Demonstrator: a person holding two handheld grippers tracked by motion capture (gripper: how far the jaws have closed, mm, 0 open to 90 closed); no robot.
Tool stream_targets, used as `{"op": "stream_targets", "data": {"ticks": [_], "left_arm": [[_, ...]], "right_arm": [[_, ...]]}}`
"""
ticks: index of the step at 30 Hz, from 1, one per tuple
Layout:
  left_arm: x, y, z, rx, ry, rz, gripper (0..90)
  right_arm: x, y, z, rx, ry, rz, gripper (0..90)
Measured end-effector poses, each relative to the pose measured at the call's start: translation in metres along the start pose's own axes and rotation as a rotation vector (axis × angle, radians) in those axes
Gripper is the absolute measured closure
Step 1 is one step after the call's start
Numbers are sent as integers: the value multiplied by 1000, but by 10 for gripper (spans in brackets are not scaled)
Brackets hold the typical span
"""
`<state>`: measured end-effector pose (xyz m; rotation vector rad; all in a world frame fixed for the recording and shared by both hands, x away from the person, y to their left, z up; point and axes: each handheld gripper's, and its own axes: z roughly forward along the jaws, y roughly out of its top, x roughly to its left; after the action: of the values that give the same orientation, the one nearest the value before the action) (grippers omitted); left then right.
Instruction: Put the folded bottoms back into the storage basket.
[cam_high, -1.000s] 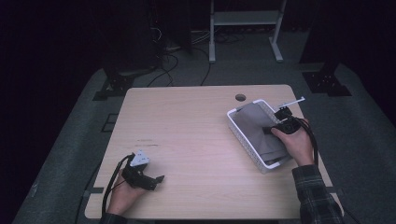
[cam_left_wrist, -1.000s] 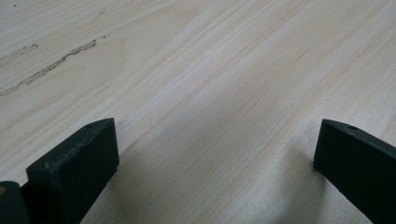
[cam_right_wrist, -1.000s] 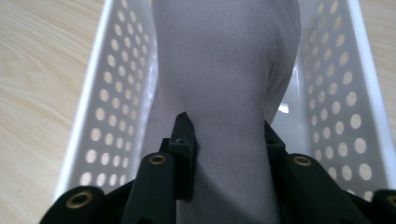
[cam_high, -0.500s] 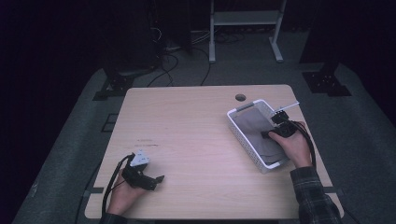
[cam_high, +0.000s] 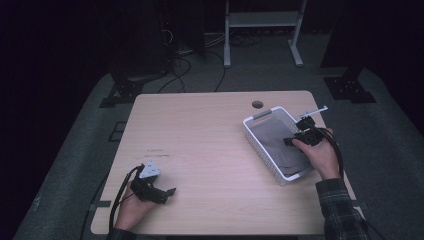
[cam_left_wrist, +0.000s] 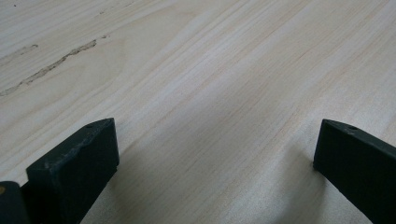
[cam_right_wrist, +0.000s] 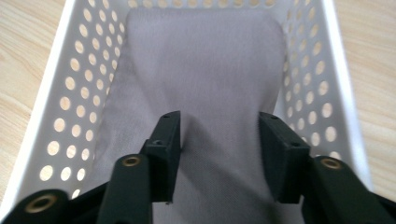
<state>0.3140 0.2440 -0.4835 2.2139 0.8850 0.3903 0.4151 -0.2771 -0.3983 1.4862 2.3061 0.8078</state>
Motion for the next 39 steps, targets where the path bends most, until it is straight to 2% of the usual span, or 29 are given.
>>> {"op": "stream_targets", "data": {"ticks": [7, 11, 20, 30, 36, 39], "left_arm": [[0, 0, 0, 0, 0, 0, 0], [0, 0, 0, 0, 0, 0, 0], [0, 0, 0, 0, 0, 0, 0], [0, 0, 0, 0, 0, 0, 0], [0, 0, 0, 0, 0, 0, 0], [0, 0, 0, 0, 0, 0, 0]], "right_arm": [[-7, -1, -13, -30, -7, 6, 665], [-11, -3, -20, -37, -16, 8, 706], [-24, -9, -37, -58, -38, 13, 889], [-40, -18, -51, -67, -84, 27, 893], [-50, -28, -51, -48, -107, 44, 894], [-56, -34, -49, -44, -102, 60, 894]]}}
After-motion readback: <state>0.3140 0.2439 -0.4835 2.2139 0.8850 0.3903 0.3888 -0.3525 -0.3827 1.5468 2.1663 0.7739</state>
